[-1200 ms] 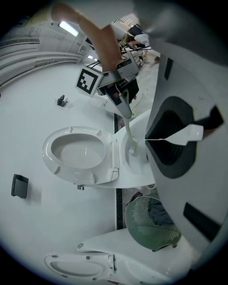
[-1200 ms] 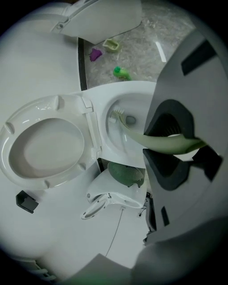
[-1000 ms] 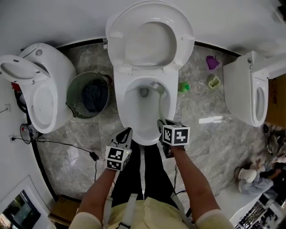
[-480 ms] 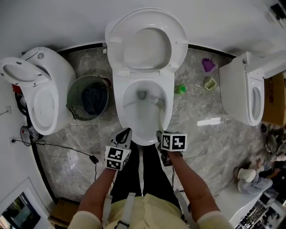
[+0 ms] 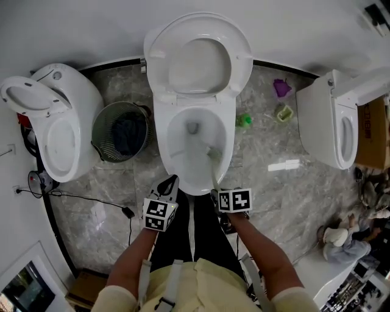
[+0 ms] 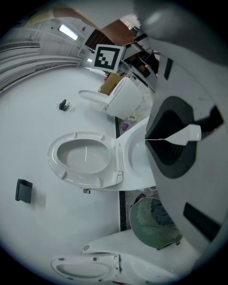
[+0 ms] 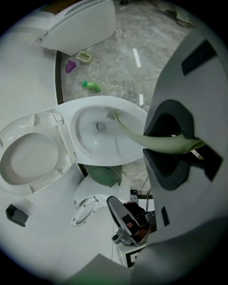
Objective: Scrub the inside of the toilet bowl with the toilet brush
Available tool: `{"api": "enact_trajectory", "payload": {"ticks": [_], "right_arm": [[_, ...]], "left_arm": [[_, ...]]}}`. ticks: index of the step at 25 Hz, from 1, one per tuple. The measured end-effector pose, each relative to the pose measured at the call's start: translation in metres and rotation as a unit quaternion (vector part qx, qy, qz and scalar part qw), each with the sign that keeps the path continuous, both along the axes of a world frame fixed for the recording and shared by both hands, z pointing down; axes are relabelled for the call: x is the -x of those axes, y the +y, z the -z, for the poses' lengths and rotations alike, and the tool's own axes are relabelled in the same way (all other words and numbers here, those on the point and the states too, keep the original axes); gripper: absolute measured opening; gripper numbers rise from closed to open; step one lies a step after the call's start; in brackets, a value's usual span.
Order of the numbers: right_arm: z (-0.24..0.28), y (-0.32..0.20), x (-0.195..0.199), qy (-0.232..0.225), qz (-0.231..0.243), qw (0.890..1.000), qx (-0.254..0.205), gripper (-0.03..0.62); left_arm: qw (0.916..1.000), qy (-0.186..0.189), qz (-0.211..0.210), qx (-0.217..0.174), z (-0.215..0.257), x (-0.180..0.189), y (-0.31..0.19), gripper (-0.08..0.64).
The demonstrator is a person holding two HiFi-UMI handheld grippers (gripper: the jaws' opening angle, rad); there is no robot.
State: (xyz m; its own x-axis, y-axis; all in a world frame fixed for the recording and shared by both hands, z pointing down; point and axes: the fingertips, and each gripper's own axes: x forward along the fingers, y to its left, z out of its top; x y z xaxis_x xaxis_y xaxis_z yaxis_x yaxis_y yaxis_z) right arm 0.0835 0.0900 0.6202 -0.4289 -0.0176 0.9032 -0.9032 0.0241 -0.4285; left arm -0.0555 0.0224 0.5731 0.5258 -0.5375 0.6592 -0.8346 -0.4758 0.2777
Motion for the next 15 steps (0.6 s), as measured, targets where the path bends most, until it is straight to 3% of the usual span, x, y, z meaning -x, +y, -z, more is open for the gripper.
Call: {"api": "enact_trajectory", "payload": {"ticks": [10, 15], "right_arm": [[0.008, 0.031, 0.023, -0.062, -0.044, 0.995, 0.061, 0.081], [0.013, 0.034, 0.036, -0.098, -0.093, 0.987, 0.086, 0.081]], "left_arm": [[1.0, -0.003, 0.007, 0.006, -0.004, 0.005, 0.007, 0.014], [0.9999, -0.002, 0.01, 0.008, -0.005, 0.006, 0.01, 0.014]]}}
